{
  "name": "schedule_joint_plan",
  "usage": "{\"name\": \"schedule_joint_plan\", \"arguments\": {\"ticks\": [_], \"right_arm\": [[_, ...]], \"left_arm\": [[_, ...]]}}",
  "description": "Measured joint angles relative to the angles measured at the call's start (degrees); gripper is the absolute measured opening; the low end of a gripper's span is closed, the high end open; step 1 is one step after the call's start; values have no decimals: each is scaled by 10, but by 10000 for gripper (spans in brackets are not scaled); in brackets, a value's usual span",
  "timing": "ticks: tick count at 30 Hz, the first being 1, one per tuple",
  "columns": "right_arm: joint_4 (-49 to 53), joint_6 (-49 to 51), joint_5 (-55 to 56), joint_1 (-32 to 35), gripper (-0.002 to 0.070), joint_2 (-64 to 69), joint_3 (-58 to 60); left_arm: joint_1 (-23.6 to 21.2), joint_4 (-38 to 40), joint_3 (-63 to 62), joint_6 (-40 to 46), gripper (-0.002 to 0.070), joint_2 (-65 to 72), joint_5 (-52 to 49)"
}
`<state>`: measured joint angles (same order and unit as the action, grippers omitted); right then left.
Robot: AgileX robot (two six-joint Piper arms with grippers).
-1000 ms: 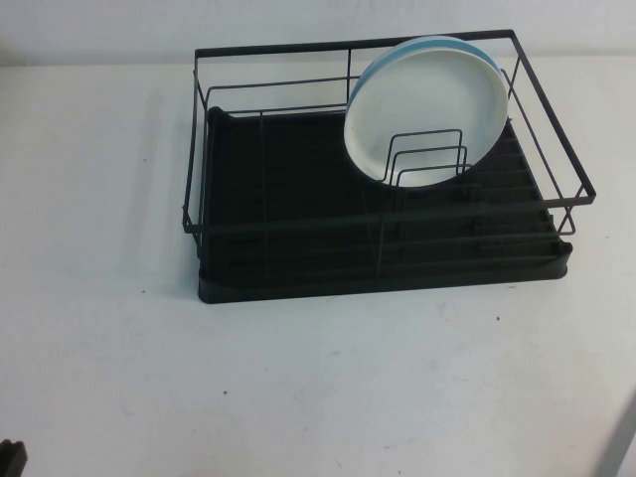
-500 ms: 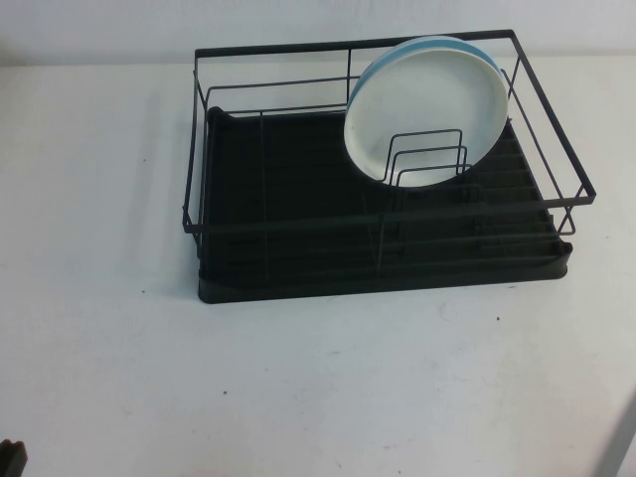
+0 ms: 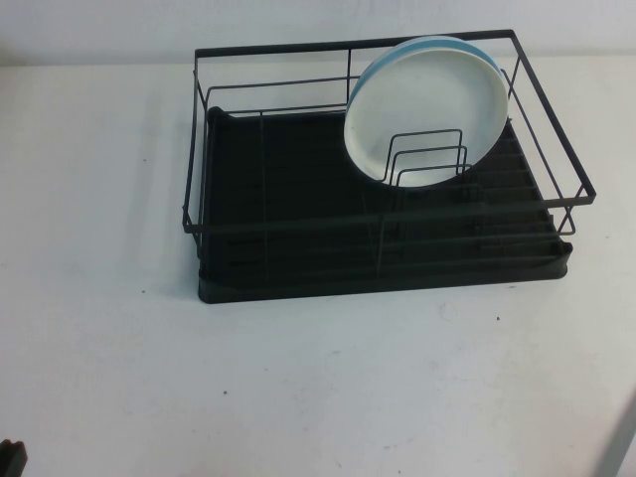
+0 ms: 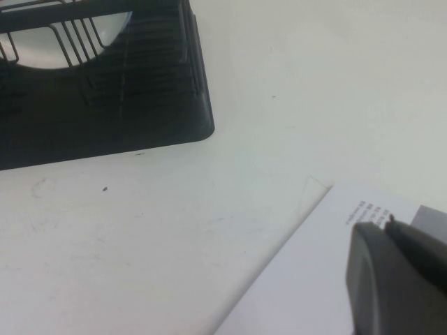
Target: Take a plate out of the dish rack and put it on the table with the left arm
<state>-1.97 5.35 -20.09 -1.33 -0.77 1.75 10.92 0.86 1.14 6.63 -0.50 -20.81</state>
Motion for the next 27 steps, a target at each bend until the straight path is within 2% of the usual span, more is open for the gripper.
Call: {"name": "schedule_joint_plan", "arguments": {"ticks": [11, 13, 18, 27], "right_arm": [[0, 0, 0, 0, -21, 0, 0], [0, 0, 0, 0, -20, 0, 0], [0, 0, 0, 0, -20, 0, 0], [0, 0, 0, 0, -20, 0, 0]], "left_arm": [[0, 8, 0, -7, -4, 0, 2], [0, 61, 2, -41, -4, 0, 18], [0, 264, 2, -156, -4, 0, 81], [1, 307, 2, -162, -4, 0, 175]]}}
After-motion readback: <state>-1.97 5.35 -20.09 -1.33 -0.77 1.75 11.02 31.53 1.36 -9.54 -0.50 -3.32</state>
